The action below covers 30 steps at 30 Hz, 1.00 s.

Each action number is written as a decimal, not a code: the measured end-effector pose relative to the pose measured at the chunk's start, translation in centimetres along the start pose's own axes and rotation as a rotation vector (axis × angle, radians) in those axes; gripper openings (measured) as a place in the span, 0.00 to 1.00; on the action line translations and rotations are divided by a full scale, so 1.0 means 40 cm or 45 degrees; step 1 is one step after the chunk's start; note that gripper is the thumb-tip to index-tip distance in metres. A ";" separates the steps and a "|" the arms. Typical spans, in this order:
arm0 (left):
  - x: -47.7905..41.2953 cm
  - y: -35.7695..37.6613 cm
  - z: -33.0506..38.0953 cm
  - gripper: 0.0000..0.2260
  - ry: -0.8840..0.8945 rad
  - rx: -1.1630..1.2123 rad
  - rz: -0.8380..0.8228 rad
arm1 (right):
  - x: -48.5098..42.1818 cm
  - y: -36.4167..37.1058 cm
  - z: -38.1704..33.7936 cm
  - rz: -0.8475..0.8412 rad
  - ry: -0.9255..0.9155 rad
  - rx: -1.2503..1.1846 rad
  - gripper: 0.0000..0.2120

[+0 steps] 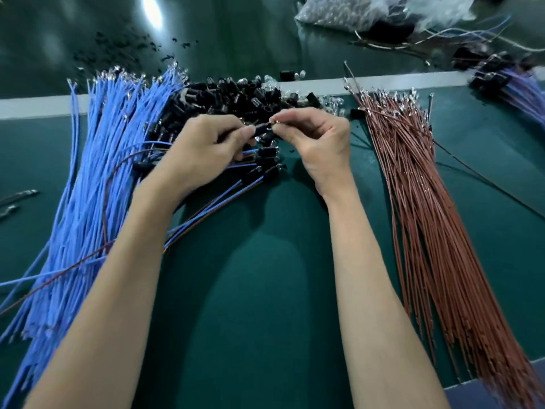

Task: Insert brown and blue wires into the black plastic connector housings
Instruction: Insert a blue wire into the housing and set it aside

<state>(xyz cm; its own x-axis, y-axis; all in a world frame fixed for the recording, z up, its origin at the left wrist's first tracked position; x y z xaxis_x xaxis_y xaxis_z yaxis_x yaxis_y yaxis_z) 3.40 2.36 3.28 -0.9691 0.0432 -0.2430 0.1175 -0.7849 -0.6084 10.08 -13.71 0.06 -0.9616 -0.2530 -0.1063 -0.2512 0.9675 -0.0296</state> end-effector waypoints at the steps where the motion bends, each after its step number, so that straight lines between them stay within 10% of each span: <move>1: 0.001 0.004 -0.005 0.10 -0.020 0.060 0.009 | 0.004 -0.001 0.000 0.006 0.006 0.021 0.08; 30: 0.044 0.001 -0.011 0.15 -0.042 0.338 -0.090 | 0.042 -0.014 -0.021 -0.375 0.104 0.100 0.14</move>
<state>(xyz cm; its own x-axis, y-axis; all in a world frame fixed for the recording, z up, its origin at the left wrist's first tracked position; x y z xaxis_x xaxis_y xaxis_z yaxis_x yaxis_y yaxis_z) 1.81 2.69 2.49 -0.9800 0.0867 -0.1794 -0.0073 -0.9153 -0.4027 8.52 -14.65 0.75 -0.8551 -0.5185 -0.0017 -0.5143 0.8486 -0.1240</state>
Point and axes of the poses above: each hand's wrist, its own x-axis away from the middle knuckle, its own y-axis out of the palm, z = x × y, the point moved 1 cm from there along -x, towards the middle knuckle, and after that the axes turned 12 degrees about y, right-handed, at the moved point
